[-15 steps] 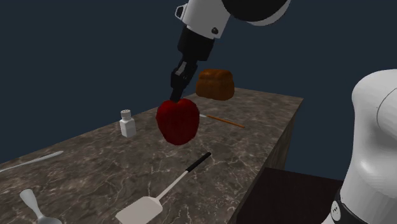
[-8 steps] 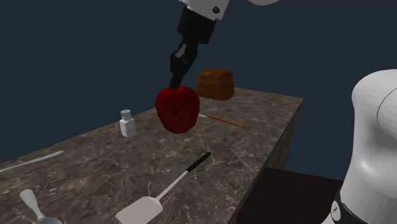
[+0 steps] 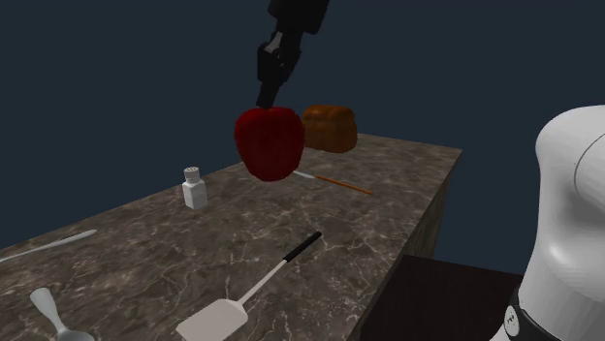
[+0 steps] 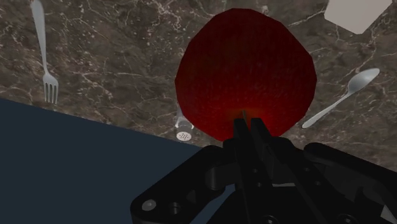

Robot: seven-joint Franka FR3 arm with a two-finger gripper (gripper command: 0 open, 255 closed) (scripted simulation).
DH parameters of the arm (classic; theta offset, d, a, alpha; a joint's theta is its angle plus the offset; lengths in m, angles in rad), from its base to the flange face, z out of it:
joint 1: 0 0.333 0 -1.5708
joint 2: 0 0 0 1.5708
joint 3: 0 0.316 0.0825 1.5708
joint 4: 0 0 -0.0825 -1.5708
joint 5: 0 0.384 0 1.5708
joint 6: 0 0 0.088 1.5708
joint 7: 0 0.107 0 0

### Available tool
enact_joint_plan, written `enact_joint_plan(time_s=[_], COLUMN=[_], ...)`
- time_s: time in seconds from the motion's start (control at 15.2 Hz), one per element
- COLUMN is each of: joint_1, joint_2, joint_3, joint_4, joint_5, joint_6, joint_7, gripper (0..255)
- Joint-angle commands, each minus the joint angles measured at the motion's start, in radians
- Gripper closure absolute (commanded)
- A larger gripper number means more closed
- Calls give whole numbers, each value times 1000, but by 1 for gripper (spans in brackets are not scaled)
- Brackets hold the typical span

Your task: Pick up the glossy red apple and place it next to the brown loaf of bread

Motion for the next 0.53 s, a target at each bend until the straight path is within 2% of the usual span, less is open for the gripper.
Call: enact_joint_plan(time_s=[0.0, 0.46], joint_1=[1, 5], joint_2=[-5, -10], joint_3=[3, 11], joint_4=[24, 115], joint_5=[2, 9], joint_6=[-29, -125], joint_7=[1, 1], gripper=[255, 255])
